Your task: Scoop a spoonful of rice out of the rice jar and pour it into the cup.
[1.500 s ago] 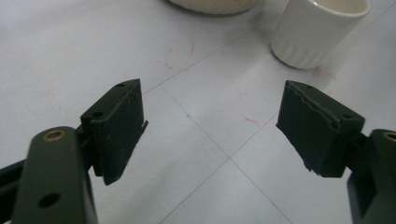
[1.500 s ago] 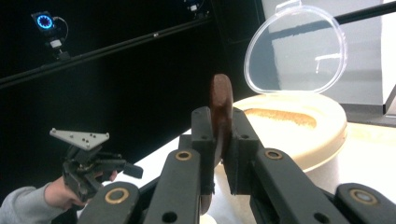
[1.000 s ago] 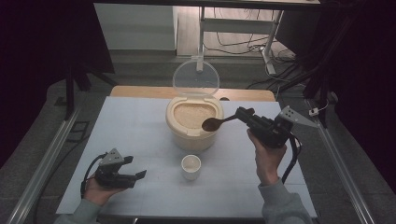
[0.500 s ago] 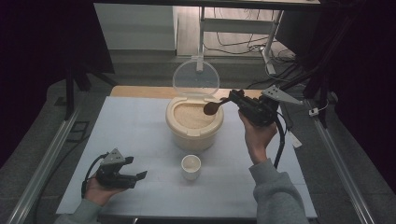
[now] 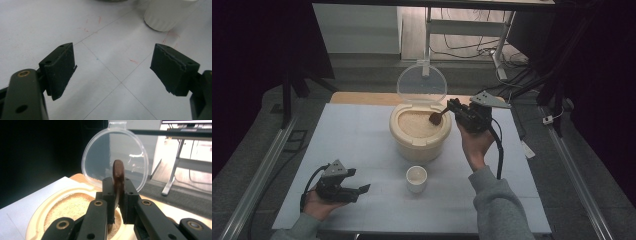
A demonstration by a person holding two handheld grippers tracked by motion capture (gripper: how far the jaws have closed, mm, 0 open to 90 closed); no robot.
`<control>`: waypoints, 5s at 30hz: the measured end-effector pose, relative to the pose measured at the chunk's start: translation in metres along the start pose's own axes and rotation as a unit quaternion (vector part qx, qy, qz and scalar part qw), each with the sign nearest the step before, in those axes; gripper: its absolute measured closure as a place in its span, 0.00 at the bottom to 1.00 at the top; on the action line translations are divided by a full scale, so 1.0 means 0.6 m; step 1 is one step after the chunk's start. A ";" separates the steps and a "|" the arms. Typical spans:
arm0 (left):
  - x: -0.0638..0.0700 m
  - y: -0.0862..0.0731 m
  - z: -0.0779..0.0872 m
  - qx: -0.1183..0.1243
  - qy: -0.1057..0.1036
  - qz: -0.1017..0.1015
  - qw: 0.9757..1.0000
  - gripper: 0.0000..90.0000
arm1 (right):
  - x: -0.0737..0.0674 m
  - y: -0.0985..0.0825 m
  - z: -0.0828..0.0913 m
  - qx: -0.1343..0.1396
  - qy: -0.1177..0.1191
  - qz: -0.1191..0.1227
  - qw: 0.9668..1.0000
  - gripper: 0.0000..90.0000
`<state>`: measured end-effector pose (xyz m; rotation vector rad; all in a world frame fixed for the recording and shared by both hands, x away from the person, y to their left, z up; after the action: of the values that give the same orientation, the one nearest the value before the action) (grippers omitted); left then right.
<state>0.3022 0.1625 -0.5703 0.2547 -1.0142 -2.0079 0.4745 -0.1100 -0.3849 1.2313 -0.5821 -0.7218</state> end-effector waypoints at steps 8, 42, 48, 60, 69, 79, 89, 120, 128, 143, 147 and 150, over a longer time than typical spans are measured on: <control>0.001 0.000 -0.001 -0.002 -0.001 -0.002 1.000 0.22 | 0.002 -0.045 -0.024 -0.015 0.041 -0.145 0.989 0.92; 0.001 0.000 -0.001 -0.001 0.002 -0.005 1.000 0.22 | 0.054 -0.064 -0.010 0.003 0.086 -0.370 0.925 0.92; 0.001 0.000 -0.001 -0.001 0.002 -0.009 1.000 0.22 | 0.059 -0.060 -0.004 0.008 0.092 -0.387 0.918 0.93; 0.002 0.000 -0.003 -0.005 0.005 -0.013 1.000 0.22 | 0.072 -0.054 0.010 0.017 0.097 -0.400 0.911 0.93; 0.002 -0.001 -0.004 -0.006 0.005 -0.015 1.000 0.22 | 0.071 -0.048 0.011 0.021 0.104 -0.407 0.907 0.93; 0.002 -0.001 -0.004 -0.006 0.005 -0.015 1.000 0.23 | 0.073 -0.047 0.012 0.023 0.105 -0.409 0.906 0.93; 0.002 0.000 -0.003 -0.005 0.005 -0.014 1.000 0.23 | 0.078 -0.051 0.014 0.016 0.096 -0.399 0.912 0.93; 0.002 0.001 -0.004 -0.005 0.006 -0.013 1.000 0.23 | 0.003 -0.058 0.086 -0.023 0.188 -0.418 0.888 0.93; 0.001 0.000 -0.004 -0.006 0.006 -0.012 1.000 0.23 | -0.016 -0.099 0.085 -0.057 0.195 -0.415 0.887 0.93; 0.001 -0.002 -0.006 -0.009 0.007 -0.014 1.000 0.23 | -0.047 -0.137 0.073 -0.098 0.170 -0.339 0.920 0.92; 0.001 -0.002 -0.006 -0.010 0.006 -0.014 1.000 0.23 | -0.054 -0.141 0.070 -0.098 0.165 -0.322 0.927 0.92; 0.002 -0.002 -0.006 -0.010 0.006 -0.015 1.000 0.23 | -0.060 -0.143 0.068 -0.099 0.159 -0.301 0.935 0.92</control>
<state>0.3026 0.1601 -0.5737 0.2724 -0.9864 -2.0397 0.4057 -0.1228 -0.4590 1.3083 0.1543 -1.0337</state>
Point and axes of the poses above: each handheld gripper's, and its own axes: z roughly backward along the jaws, y roughly out of its top, x roughly to its right, the point moved 10 cm from there along -z, roughly forward along the jaws, and after that the axes turned 3 degrees about z, right-handed, at the moved point
